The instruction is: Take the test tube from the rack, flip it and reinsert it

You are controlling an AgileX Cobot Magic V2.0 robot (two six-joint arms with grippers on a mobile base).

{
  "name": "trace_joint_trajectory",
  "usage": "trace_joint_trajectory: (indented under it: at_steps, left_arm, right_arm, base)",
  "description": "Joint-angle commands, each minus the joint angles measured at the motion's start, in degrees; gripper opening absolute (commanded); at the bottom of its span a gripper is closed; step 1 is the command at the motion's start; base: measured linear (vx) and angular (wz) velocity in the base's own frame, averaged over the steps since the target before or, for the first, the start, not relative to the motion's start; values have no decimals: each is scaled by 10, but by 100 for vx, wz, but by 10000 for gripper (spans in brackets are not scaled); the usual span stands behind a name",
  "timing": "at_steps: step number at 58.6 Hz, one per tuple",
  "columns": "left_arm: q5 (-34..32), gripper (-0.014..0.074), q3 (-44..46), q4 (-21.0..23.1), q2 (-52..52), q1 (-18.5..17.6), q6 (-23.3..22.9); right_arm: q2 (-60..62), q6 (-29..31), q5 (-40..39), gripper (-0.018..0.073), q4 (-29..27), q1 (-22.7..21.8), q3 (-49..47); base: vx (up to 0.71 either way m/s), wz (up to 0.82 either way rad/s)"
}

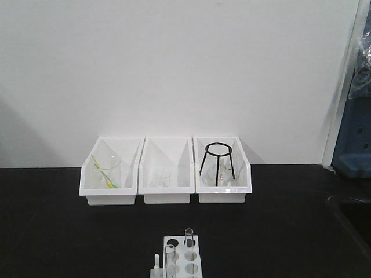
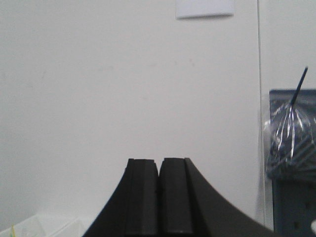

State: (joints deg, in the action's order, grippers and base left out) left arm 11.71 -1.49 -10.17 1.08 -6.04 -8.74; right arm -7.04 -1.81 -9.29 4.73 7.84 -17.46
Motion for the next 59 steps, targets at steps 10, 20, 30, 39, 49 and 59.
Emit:
trace_joint_trajectory:
  at_steps: [10, 20, 30, 39, 49, 59]
  left_arm:
    - [-46, -6, 2, 3, 4, 0, -5]
    - [-46, -6, 2, 3, 4, 0, -5]
    - [-46, -6, 2, 3, 4, 0, -5]
    - [-46, -6, 2, 3, 4, 0, -5]
    - [-46, -6, 2, 3, 4, 0, -5]
    - [-46, -6, 2, 3, 4, 0, -5]
  right_arm:
    - [-250, 18, -4, -11, 2, -4, -202]
    - [-347, 18, -9, -11, 2, -4, -233]
    - [-388, 18, -10, 8, 2, -3, -233]
    - [-391, 13, -3, 93, 2, -3, -233]
    - [-391, 13, -3, 309, 2, -3, -233]
    - [-391, 13, -3, 550, 2, -3, -233]
  base:
    - [0, 0]
    - [0, 0]
    - [0, 0]
    - [0, 0]
    - [0, 0]
    - [0, 0]
